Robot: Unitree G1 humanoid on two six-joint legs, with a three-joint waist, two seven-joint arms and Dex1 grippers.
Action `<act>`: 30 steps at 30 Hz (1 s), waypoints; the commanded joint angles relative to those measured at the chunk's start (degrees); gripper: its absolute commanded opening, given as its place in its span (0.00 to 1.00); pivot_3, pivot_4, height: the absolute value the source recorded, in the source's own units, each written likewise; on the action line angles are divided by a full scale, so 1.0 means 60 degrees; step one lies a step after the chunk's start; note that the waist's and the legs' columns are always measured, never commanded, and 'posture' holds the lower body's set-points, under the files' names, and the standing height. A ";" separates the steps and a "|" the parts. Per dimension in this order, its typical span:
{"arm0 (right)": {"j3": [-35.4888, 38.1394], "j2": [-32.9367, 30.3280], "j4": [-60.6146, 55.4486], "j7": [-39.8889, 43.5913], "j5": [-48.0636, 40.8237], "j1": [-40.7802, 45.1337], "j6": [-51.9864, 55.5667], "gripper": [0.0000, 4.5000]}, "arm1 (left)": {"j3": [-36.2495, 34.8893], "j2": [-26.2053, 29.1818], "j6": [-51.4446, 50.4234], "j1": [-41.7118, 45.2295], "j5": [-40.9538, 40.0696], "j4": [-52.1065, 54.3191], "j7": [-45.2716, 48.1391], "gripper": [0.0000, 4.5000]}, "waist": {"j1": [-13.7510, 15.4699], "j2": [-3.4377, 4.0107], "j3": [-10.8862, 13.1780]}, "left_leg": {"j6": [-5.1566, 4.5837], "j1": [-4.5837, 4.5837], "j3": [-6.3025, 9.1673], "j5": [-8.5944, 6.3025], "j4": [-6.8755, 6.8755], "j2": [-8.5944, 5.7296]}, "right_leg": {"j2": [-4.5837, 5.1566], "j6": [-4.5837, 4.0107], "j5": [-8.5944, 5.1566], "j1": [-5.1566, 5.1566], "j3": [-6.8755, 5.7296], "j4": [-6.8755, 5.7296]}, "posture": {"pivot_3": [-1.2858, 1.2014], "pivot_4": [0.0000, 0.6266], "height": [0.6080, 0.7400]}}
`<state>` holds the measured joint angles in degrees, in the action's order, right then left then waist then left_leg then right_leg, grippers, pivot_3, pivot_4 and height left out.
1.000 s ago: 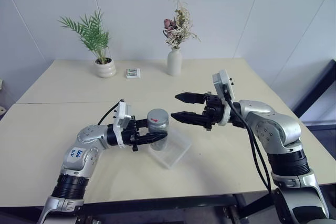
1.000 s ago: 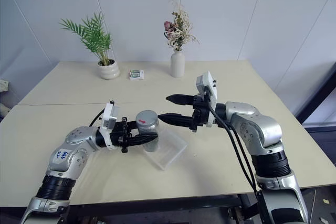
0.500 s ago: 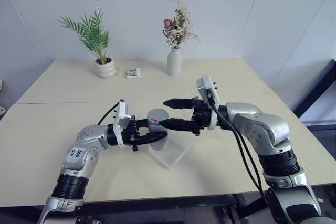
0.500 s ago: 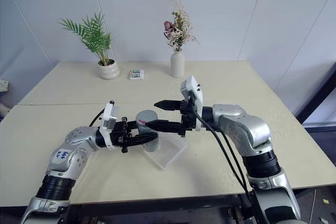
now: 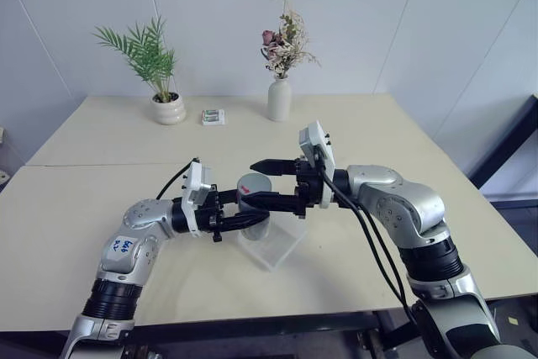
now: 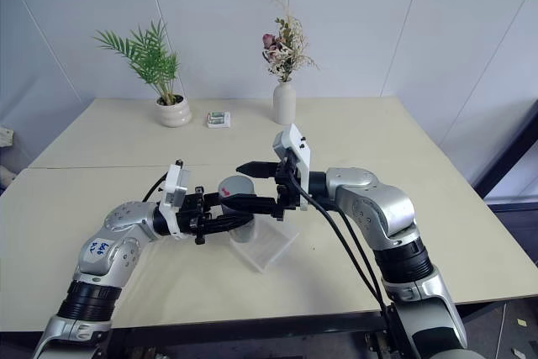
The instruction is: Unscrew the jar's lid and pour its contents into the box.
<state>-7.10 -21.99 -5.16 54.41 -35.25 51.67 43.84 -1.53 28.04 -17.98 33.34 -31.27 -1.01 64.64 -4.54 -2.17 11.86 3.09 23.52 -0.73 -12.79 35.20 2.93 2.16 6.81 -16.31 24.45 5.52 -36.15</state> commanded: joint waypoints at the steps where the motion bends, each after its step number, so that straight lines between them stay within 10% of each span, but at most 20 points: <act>1: 0.0113 0.0013 -0.0156 0.0038 -0.0025 0.0212 -0.0128 0.96 | -0.0093 0.0011 0.0111 -0.0038 -0.0117 0.0373 0.0034 0.45 | -0.0002 0.0000 0.0000 | 0.0000 0.0000 0.0000 0.0000 0.0000 0.0000 | 0.0000 0.0000 0.0000 0.0000 0.0000 0.0000 | 0.52 0.24 1.00; 7: 0.0129 0.0060 -0.0221 0.0170 -0.0072 0.0177 -0.0175 0.58 | -0.0087 0.0022 0.0134 0.0005 -0.0125 0.0325 0.0040 0.45 | 0.0000 0.0000 0.0000 | 0.0000 -0.0001 0.0000 0.0000 0.0000 0.0000 | 0.0000 0.0000 0.0000 0.0000 0.0000 -0.0002 | 0.52 0.24 1.00; 22: 0.2475 0.1245 -0.0203 -0.1195 -0.3042 0.0703 0.1147 0.58 | -0.0023 0.0160 0.0209 -0.0124 -0.0017 0.0251 0.0192 0.45 | 0.0003 0.0006 0.0004 | 0.0000 0.0000 0.0000 0.0000 0.0000 0.0001 | 0.0000 0.0000 0.0000 0.0004 0.0001 -0.0013 | 0.52 0.24 1.00; 30: 0.3202 -0.0246 -0.0654 -0.1994 -0.2404 -0.0131 0.0553 0.58 | -0.0147 0.0228 0.0265 -0.0282 -0.0030 0.0359 0.0109 0.45 | 0.0039 0.0006 0.0004 | -0.0001 0.0005 0.0000 0.0000 -0.0001 0.0000 | 0.0002 -0.0001 0.0000 0.0003 0.0001 0.0003 | 0.52 0.24 1.00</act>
<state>10.61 -21.37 -6.70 42.76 -51.78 52.04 49.74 -1.25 29.07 -17.49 31.50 -31.25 -0.80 65.64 -4.31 -2.14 11.88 3.08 23.57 -0.72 -12.80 35.19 2.93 2.17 6.80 -16.31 24.47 5.52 -36.09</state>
